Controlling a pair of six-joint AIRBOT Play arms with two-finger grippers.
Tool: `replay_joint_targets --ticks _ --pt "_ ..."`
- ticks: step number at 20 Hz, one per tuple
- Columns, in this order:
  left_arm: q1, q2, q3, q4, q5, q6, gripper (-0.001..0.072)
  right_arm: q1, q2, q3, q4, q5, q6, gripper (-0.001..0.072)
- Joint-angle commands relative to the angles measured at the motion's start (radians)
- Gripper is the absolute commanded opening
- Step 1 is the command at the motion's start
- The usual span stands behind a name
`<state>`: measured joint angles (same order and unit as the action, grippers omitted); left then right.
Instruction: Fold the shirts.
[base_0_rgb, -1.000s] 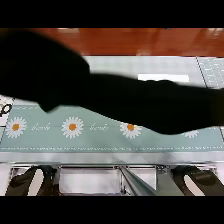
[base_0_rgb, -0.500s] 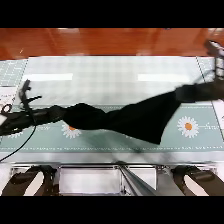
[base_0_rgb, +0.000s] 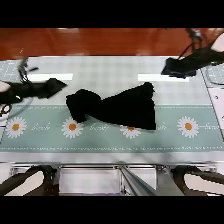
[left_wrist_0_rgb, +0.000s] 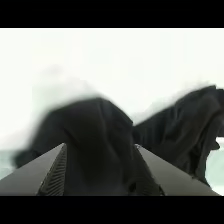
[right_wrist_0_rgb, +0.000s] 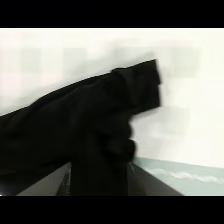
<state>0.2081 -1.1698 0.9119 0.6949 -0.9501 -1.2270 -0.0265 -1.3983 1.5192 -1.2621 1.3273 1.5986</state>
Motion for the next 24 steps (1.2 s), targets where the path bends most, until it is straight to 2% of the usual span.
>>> replay_joint_targets --ticks 1,2,4,6,9,12,17,20,21,22,23,24 --pt "0.197 -0.032 0.148 0.12 -0.216 -0.001 0.0507 -0.147 0.053 0.002 -0.146 0.17 -0.032 0.0407" --pt "0.254 -0.033 0.124 0.117 -0.249 -0.016 0.0506 -0.193 0.103 -0.085 -0.153 0.151 -0.022 0.0407" --pt "0.291 -0.048 0.02 0.117 -0.294 -0.018 0.0506 -0.268 0.224 -0.361 -0.069 0.025 -0.007 0.0407" --pt "0.272 -0.087 -0.088 0.117 -0.317 0.064 0.0506 -0.308 0.319 -0.624 0.054 -0.077 -0.054 0.0407" --pt "0.229 -0.149 -0.174 0.08 -0.316 0.141 0.0506 -0.334 0.401 -0.86 0.142 -0.111 -0.111 0.0407" --pt "0.138 -0.225 -0.179 0.06 -0.291 0.157 0.0506 -0.334 0.431 -0.957 0.142 -0.117 -0.111 0.0406" --pt "-0.026 -0.309 -0.179 -0.071 -0.18 0.175 0.0506 -0.334 0.432 -0.967 0.154 -0.112 -0.111 0.0407" --pt "-0.097 -0.327 -0.169 -0.071 -0.144 0.175 0.0504 -0.334 0.432 -0.967 0.153 -0.117 -0.111 0.0406" --pt "-0.105 -0.33 -0.161 -0.05 -0.141 0.152 0.0449 -0.334 0.432 -0.967 0.153 -0.124 -0.111 0.0406" --pt "-0.104 -0.33 -0.154 -0.033 -0.143 0.128 0.0215 -0.334 0.432 -0.967 0.153 -0.132 -0.111 0.0406" --pt "-0.1 -0.329 -0.145 -0.02 -0.153 0.124 0.0035 -0.334 0.432 -0.967 0.153 -0.143 -0.11 0.0406" --pt "-0.096 -0.329 -0.135 -0.015 -0.163 0.122 0.003 -0.334 0.431 -0.967 0.153 -0.16 -0.109 0.0406"
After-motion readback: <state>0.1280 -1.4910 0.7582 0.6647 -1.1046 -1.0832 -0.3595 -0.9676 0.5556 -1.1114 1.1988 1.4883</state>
